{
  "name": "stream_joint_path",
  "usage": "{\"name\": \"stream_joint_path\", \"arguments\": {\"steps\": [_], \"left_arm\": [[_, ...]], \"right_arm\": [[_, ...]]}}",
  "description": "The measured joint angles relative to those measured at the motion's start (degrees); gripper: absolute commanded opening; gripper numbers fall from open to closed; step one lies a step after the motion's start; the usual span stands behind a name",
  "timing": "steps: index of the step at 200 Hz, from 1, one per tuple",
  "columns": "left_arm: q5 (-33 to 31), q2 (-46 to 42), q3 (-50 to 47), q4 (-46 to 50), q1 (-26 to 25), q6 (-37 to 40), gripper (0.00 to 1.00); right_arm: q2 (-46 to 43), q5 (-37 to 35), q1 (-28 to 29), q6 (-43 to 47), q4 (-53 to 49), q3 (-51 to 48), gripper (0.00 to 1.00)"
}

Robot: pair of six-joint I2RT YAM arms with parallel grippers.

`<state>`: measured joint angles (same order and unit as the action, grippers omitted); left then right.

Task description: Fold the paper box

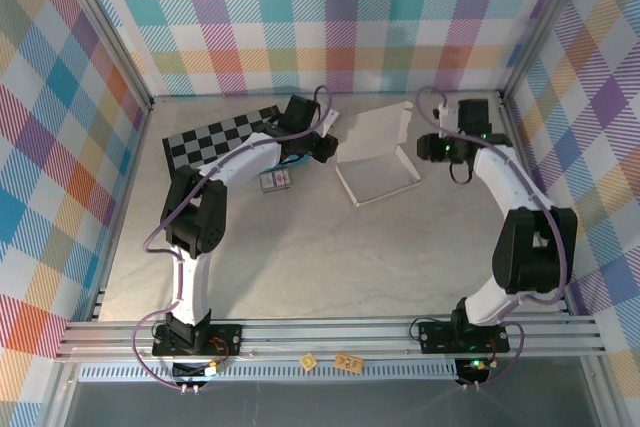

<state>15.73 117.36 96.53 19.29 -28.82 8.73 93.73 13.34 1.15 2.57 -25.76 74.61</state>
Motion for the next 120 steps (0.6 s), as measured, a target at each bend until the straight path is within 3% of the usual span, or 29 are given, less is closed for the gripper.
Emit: {"name": "stream_joint_path", "arguments": {"steps": [27,52,77,120], "left_arm": [[6.7,0.3,3.3,4.7,2.8,3.2,0.00],[13.1,0.3,4.2,10.9,6.5,8.0,0.00],[16.7,0.3,4.0,18.4,9.1,13.9,0.00],[19.2,0.3,1.5,23.1,9.5,18.9,0.00]], "right_arm": [[8.5,11.1,-2.4,3.4,-0.8,9.5,0.43],[12.4,20.4,-3.0,6.8,-1.6,11.0,0.45],[14.0,25.4,-3.0,10.2,-3.4,11.5,0.48],[14.3,31.6,-2.6,15.9,-4.5,11.4,0.50]]}}
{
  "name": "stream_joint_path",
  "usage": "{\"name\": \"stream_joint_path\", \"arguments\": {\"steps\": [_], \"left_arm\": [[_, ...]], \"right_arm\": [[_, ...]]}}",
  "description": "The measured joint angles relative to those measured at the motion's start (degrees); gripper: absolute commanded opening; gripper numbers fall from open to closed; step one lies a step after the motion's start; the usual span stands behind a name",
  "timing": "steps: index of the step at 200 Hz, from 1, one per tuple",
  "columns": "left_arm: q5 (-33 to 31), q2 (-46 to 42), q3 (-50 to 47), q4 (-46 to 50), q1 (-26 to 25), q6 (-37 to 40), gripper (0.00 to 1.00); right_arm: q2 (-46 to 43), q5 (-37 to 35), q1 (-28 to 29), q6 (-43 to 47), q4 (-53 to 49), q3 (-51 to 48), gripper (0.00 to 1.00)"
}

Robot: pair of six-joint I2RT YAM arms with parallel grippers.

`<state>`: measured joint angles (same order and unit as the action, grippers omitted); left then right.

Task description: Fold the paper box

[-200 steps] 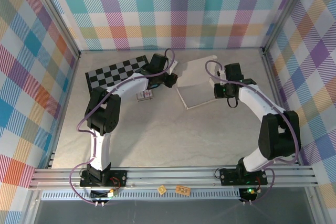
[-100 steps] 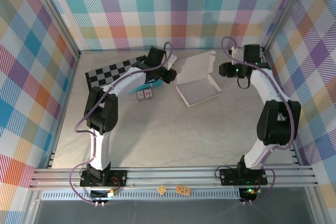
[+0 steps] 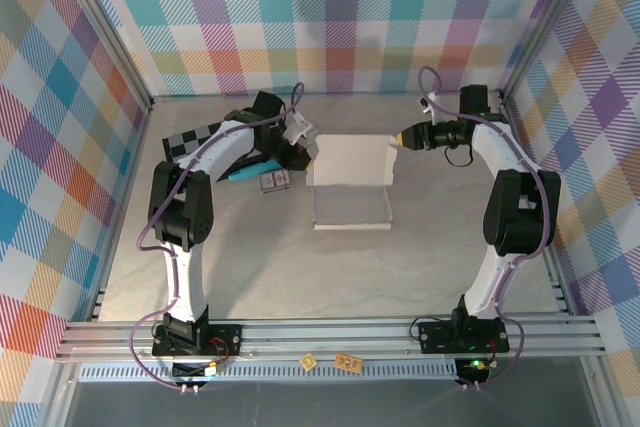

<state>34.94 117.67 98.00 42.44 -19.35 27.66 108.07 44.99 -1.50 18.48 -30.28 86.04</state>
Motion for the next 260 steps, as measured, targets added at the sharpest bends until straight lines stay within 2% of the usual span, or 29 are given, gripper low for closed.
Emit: {"name": "stream_joint_path", "arguments": {"steps": [59,112,154,204,260], "left_arm": [[-0.3,0.0,-0.1,1.1,0.0,1.3,0.00],[-1.4,0.0,-0.1,0.9,0.0,0.6,0.00],[-1.6,0.0,-0.1,0.9,0.0,0.6,0.00],[-1.8,0.0,-0.1,0.7,-0.1,0.4,0.00],[-3.1,0.0,0.1,-0.6,-0.1,-0.5,0.00]], "right_arm": [[-0.2,-1.4,1.2,2.9,-0.7,-0.8,0.50],[-14.2,-4.8,1.6,1.9,1.8,-15.6,0.50],[-14.9,-4.7,2.9,0.4,3.2,-19.7,0.49],[-6.5,-4.2,4.9,0.1,2.4,-13.7,0.32],[-6.1,-5.4,6.8,0.2,1.9,-13.3,0.21]]}}
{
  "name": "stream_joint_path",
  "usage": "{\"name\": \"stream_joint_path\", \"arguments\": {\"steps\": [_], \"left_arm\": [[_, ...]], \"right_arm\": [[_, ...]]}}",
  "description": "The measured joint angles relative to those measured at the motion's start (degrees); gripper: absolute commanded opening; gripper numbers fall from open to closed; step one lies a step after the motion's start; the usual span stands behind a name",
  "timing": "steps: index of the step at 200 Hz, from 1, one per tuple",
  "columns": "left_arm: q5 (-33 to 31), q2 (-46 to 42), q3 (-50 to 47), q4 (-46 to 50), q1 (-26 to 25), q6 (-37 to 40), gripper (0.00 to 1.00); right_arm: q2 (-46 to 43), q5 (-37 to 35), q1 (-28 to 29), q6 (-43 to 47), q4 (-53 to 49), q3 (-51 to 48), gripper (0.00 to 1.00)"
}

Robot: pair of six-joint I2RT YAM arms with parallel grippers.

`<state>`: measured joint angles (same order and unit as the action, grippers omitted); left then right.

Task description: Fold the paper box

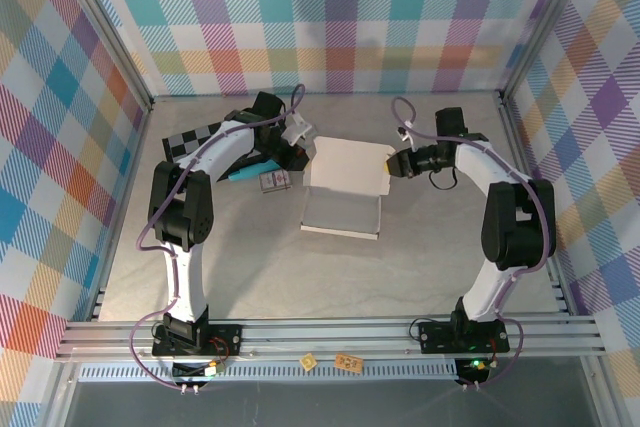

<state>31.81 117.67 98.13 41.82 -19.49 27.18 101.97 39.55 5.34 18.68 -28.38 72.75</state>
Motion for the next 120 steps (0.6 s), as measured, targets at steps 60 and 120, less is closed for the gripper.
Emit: {"name": "stream_joint_path", "arguments": {"steps": [60,120], "left_arm": [[-1.9,0.0,0.0,-1.2,-0.9,-1.5,0.00],[-3.0,0.0,0.0,-1.9,-1.1,-2.8,0.00]], "right_arm": [[0.0,-3.0,1.3,0.0,-0.3,0.0,0.15],[-0.5,-6.9,1.8,-0.4,-0.6,-0.8,0.28]]}}
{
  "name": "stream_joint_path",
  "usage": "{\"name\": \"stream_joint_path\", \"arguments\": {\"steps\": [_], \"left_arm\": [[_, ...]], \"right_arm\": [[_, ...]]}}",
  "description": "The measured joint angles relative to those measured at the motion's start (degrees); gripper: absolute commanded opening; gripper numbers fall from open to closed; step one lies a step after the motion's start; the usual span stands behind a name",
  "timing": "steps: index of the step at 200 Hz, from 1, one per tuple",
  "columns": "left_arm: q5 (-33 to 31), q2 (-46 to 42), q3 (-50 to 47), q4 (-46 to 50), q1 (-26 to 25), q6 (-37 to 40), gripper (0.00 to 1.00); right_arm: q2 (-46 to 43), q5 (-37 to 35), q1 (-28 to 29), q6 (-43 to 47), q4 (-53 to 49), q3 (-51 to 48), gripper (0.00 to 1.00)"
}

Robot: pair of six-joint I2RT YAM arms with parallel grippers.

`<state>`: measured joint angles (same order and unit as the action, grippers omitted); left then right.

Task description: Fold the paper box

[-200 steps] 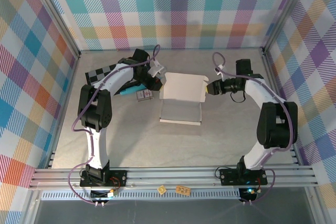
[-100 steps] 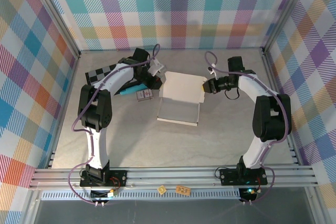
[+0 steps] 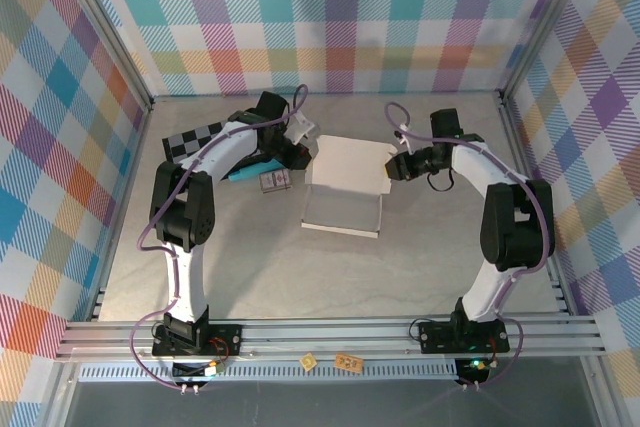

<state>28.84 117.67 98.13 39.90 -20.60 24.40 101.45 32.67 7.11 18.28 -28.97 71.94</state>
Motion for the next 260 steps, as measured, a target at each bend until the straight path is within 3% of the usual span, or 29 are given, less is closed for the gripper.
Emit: {"name": "stream_joint_path", "arguments": {"steps": [90,129,145,173,260], "left_arm": [[0.0,0.0,0.3,0.0,-0.2,-0.6,0.00],[-1.0,0.0,0.3,-0.2,-0.4,-1.4,0.00],[-2.0,0.0,0.3,-1.0,-0.4,-2.7,0.00],[-3.6,0.0,0.3,-2.4,-0.8,-5.2,0.00],[-5.4,0.0,0.4,-4.0,-2.2,-6.4,0.00]], "right_arm": [[-0.2,-1.8,0.4,-0.9,0.3,-0.6,0.23],[1.0,-3.0,2.0,-1.8,1.1,-0.2,0.08],[1.0,-3.8,2.6,-2.2,1.1,-0.1,0.09],[0.9,-5.1,3.3,-3.3,1.3,-0.1,0.20],[-0.8,-9.0,3.4,-3.3,0.9,-0.1,0.23]]}}
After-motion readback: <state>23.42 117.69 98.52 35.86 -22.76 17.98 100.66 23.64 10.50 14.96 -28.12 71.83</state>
